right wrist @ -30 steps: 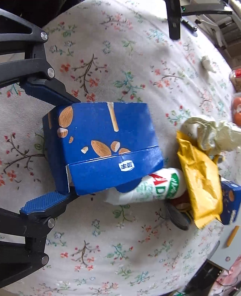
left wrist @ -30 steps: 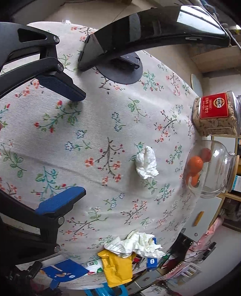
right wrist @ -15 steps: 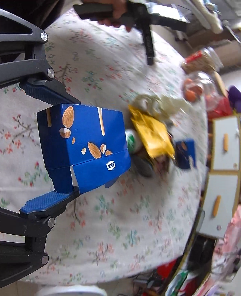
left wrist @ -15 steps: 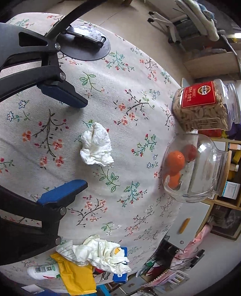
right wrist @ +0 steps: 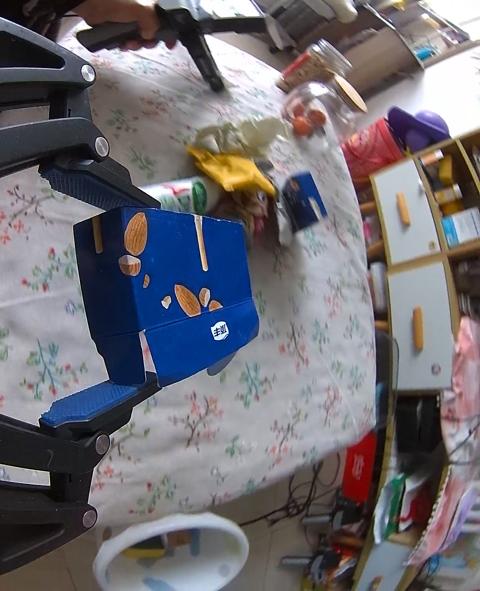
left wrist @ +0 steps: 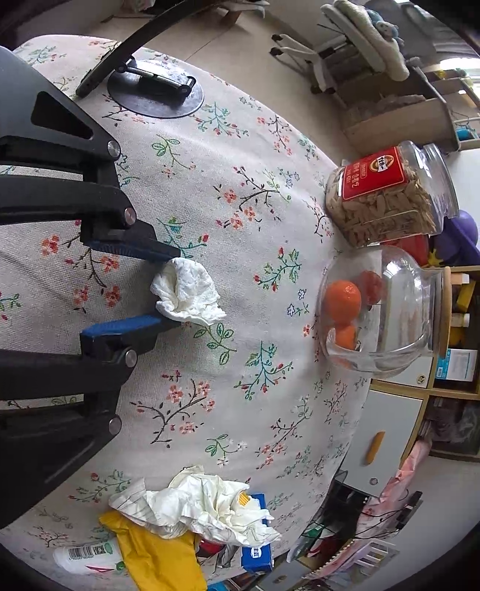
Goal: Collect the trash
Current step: 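Carry the box and tissue to the bucket and open the right tool to drop the box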
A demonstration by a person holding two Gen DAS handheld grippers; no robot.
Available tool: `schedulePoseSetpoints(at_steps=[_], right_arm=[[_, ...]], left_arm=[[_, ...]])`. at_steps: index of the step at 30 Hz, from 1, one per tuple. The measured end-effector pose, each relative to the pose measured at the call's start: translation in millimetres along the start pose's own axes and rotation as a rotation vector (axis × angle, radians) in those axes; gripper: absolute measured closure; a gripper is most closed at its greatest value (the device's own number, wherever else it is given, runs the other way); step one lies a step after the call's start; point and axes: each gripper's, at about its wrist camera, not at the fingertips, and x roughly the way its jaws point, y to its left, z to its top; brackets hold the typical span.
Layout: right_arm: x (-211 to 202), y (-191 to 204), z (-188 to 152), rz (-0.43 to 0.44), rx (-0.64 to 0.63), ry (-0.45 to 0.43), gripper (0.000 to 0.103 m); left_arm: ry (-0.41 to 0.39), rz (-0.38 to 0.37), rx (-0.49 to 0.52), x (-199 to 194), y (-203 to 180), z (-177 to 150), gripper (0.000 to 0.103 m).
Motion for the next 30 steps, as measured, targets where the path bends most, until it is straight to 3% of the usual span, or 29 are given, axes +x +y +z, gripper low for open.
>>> schedulePoseSetpoints(at_steps=[8,17,24,30], right_arm=[[-4.2,-37.9,6.7,-0.028,0.089,-0.008,0.031],[-8.6,-95.8,6.8,-0.062,0.201,0.0,0.031],[-12.2,-156.7,-5.9,-0.108,0.307,0.021,0.031],[-18.3,-209.8,-21.1,-0.169,0.404,0.034,0.031]], left_arm=[[0.012,-0.091,0.033,-20.5,-25.1,-11.2,0.077],[-0.027,-0.256,0.081,-82.2,-76.2,-18.9,0.077],[-0.082,-0.381,0.225,-134.8,-149.1,-30.8,0.077],[-0.07,-0.489,0.34,-159.9,-216.9,-43.9,0.077]])
